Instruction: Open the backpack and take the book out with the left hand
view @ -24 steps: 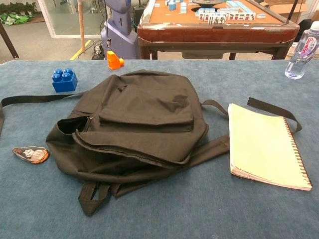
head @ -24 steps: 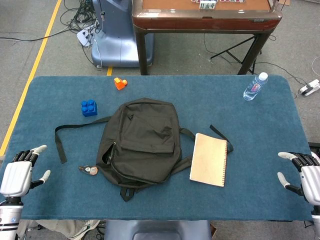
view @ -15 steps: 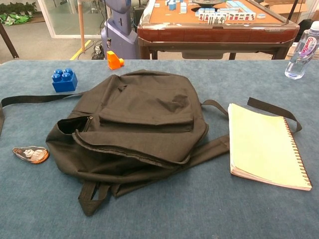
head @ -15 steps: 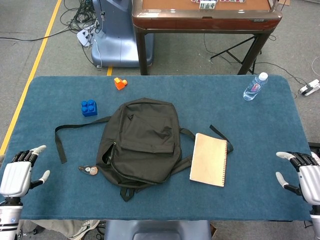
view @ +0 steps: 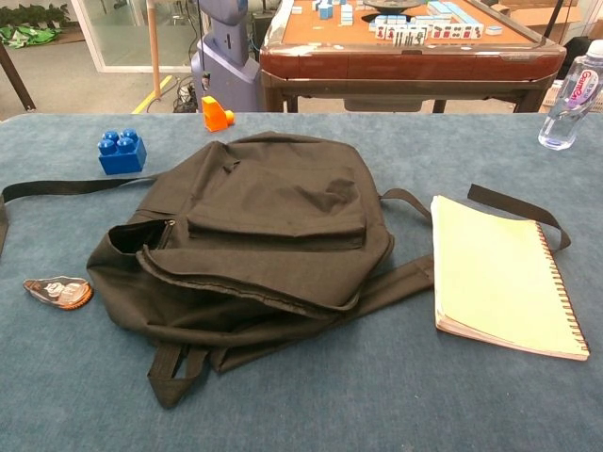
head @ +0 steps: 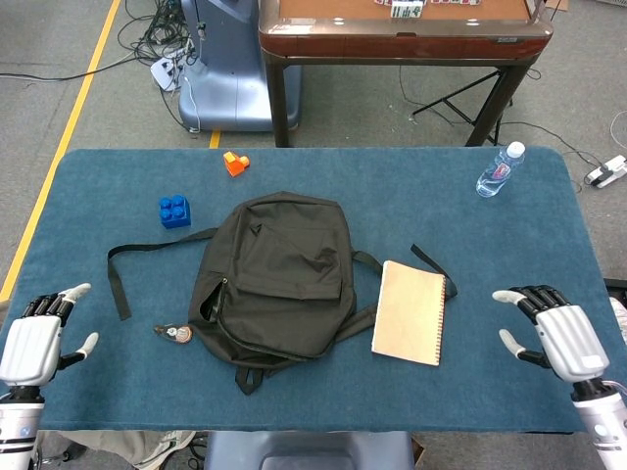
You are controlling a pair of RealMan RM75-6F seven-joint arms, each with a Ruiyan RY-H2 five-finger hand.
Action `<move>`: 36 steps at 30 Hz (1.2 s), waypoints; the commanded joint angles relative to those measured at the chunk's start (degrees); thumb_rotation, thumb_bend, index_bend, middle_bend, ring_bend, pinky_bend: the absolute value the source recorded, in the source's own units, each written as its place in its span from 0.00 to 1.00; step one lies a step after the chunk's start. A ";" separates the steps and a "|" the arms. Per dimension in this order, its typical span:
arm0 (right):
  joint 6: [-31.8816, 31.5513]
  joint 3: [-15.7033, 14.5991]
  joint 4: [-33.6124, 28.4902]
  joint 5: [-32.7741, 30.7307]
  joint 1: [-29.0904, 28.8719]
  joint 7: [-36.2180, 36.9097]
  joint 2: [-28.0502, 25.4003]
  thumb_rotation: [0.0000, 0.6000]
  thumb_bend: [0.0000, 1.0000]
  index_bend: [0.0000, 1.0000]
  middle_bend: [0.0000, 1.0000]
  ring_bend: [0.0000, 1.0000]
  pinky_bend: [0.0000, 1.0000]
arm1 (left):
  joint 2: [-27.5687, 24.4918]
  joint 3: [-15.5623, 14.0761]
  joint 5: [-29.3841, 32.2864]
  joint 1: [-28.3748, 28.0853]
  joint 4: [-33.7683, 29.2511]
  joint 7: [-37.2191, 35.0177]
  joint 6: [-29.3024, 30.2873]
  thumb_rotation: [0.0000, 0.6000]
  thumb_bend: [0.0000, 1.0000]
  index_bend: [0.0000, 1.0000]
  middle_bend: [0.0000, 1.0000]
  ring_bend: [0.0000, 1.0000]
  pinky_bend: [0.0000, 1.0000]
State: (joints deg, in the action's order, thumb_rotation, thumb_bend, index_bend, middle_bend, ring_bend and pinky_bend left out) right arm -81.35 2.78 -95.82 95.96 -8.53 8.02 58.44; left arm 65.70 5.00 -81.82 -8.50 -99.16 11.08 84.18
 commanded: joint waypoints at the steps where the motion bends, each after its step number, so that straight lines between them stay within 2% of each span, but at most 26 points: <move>1: 3.20 0.06 -1.18 2.62 -3.35 1.26 -0.48 1.00 0.30 0.30 0.32 0.27 0.24 | -0.14 -0.01 -0.17 0.01 -0.28 0.18 0.11 1.00 0.30 0.23 0.26 0.24 0.19; 8: 11.96 0.89 -3.10 6.36 -12.13 2.83 0.55 1.00 0.29 0.30 0.32 0.27 0.24 | -0.54 -0.19 -0.80 0.18 -1.20 0.97 0.62 1.00 0.30 0.23 0.26 0.24 0.19; 15: 23.21 2.55 -2.18 5.47 -22.28 6.26 4.67 1.00 0.16 0.30 0.32 0.27 0.24 | -0.65 -0.27 -0.93 0.32 -1.91 1.70 0.88 1.00 0.30 0.23 0.26 0.24 0.19; 21: 32.13 4.06 -0.76 1.83 -29.26 4.04 9.49 1.00 0.02 0.29 0.30 0.26 0.24 | -0.65 -0.51 -1.32 0.36 -2.00 2.23 0.90 1.00 0.30 0.23 0.26 0.24 0.19; 27: 38.12 5.06 1.43 -2.02 -34.37 1.36 14.24 1.00 0.01 0.28 0.29 0.25 0.24 | -0.72 -0.40 -1.49 0.47 -2.16 2.27 1.28 1.00 0.30 0.23 0.26 0.24 0.19; 36: 43.39 6.17 5.30 -7.69 -39.67 -2.62 20.58 1.00 0.00 0.27 0.28 0.24 0.24 | -0.66 -0.44 -1.54 0.62 -2.01 2.03 1.41 1.00 0.30 0.23 0.26 0.24 0.19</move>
State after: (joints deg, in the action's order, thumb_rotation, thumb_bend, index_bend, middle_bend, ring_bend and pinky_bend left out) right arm -38.63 8.67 -91.13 88.99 -47.63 6.08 78.30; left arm 65.04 4.55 -83.36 -7.88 -101.16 13.10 85.59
